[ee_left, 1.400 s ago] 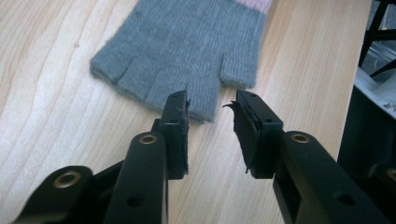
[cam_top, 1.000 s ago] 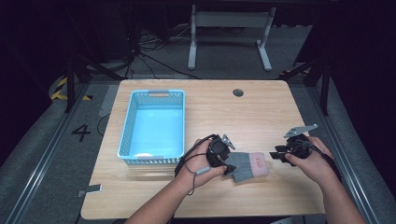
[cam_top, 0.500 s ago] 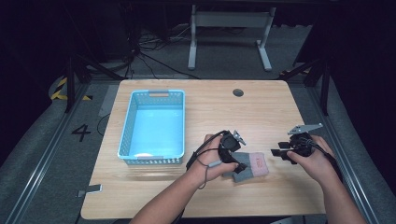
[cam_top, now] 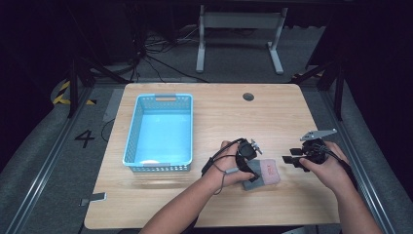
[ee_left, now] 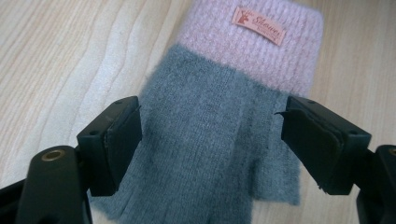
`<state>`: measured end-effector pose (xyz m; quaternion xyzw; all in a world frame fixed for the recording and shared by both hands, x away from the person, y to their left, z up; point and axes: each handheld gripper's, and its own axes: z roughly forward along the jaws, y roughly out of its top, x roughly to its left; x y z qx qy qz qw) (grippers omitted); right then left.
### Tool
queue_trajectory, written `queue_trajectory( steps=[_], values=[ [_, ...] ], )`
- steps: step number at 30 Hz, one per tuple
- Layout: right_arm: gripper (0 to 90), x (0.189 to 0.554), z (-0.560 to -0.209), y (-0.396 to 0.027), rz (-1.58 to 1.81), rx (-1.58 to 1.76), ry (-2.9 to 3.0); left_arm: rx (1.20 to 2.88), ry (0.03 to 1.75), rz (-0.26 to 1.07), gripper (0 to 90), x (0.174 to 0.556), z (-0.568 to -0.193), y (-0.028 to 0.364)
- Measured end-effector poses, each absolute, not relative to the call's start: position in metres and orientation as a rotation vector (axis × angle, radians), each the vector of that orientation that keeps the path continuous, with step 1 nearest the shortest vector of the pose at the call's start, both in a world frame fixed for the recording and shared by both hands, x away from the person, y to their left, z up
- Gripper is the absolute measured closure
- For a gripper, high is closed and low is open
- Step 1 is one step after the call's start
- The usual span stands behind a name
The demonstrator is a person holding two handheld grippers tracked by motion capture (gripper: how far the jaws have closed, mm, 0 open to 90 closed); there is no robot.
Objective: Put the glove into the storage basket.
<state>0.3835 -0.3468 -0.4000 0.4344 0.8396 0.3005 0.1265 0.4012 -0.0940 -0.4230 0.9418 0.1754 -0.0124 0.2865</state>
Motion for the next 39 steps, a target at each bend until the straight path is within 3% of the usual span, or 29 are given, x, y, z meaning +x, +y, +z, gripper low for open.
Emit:
queue_trajectory(
  steps=[11, 23, 29, 34, 39],
  values=[
    [49.2, 0.383, -0.401, -0.344, 0.898, 1.239, 2.476, 2.537, 0.439, -0.035, 20.5, 0.401, -0.437, -0.103],
    [48.9, 0.382, -0.401, -0.345, 0.910, 1.239, 2.478, 2.578, 0.439, 0.057, 21.3, 0.394, -0.441, -0.110],
    [48.9, 0.381, -0.399, -0.347, 0.963, 1.237, 2.482, 2.570, 0.428, 0.075, 30.6, 0.393, -0.440, -0.106],
    [49.1, 0.380, -0.398, -0.349, 0.975, 1.239, 2.476, 2.568, 0.416, 0.064, 57.8, 0.394, -0.437, -0.102],
    [49.3, 0.380, -0.398, -0.350, 0.976, 1.246, 2.468, 2.532, 0.426, 0.033, 68.3, 0.396, -0.438, -0.098]
  ],
)
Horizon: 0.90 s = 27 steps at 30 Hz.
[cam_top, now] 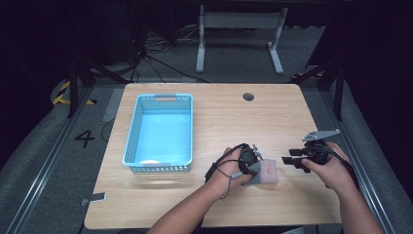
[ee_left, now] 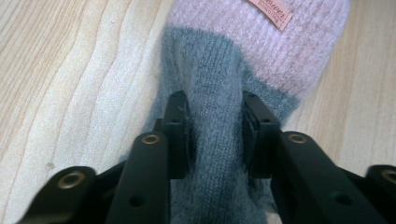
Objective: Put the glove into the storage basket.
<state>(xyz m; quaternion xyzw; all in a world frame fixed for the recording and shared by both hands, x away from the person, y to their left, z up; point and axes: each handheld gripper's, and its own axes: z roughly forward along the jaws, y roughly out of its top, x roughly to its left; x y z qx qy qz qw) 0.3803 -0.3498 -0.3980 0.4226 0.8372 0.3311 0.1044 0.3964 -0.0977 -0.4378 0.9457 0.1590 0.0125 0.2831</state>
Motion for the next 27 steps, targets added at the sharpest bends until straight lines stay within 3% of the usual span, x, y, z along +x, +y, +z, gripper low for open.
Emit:
queue_trajectory(
  steps=[11, 27],
  values=[
    [49.5, 0.385, -0.398, -0.353, 0.989, 1.254, 2.466, 2.452, 0.438, 0.007, 71.5, 0.397, -0.413, -0.086],
    [49.3, 0.398, -0.400, -0.344, 0.997, 1.239, 2.493, 2.420, 0.441, 0.070, 71.5, 0.402, -0.364, -0.044]
  ],
)
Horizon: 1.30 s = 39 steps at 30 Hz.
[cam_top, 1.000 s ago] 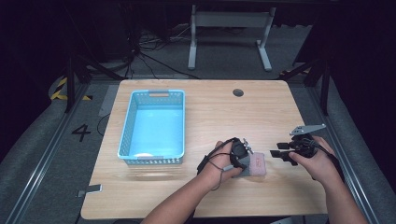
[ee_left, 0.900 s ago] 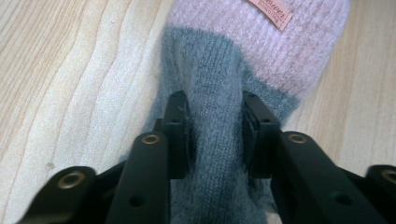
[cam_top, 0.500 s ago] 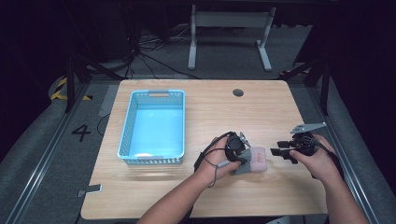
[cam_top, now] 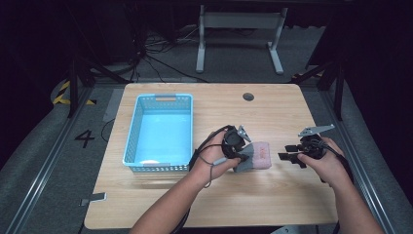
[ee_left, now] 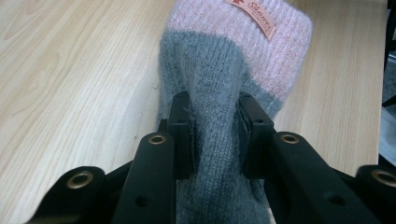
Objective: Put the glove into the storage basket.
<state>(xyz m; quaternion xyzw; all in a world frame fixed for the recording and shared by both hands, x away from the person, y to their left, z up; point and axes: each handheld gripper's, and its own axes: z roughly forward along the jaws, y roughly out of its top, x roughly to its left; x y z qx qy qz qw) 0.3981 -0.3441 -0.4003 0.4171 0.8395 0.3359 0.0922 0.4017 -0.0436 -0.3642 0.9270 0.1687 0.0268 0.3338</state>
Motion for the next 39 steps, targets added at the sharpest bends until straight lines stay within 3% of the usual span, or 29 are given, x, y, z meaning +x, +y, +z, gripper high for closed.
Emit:
queue_trajectory(
  steps=[39],
  values=[
    [48.2, 0.385, -0.418, -0.344, 0.930, 1.317, 2.495, 2.301, 0.700, 0.249, 71.1, 0.463, -0.310, 0.115]
  ],
)
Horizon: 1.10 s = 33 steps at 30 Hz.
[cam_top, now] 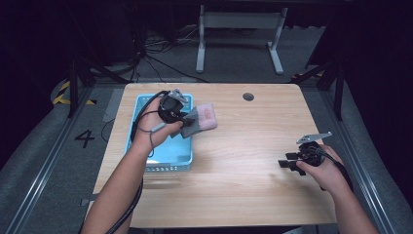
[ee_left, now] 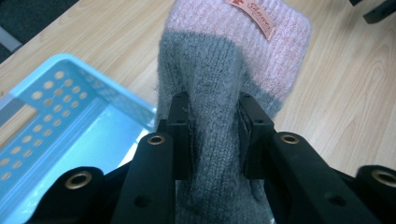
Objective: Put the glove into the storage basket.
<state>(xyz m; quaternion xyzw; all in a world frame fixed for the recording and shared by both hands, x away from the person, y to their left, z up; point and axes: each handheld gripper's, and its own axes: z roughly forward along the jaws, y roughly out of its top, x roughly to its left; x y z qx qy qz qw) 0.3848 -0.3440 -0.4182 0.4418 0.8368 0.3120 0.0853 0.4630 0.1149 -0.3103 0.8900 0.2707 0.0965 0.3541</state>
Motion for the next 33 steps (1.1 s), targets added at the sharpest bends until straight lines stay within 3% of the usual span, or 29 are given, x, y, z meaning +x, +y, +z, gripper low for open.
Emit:
queue_trajectory(
  steps=[19, 33],
  values=[
    [47.9, 0.368, -0.423, -0.357, 0.912, 1.377, 2.458, 2.358, 0.830, 0.288, 70.9, 0.501, -0.331, 0.174],
    [47.3, 0.366, -0.424, -0.357, 0.917, 1.373, 2.459, 2.414, 0.819, 0.241, 70.8, 0.517, -0.356, 0.179]
  ],
)
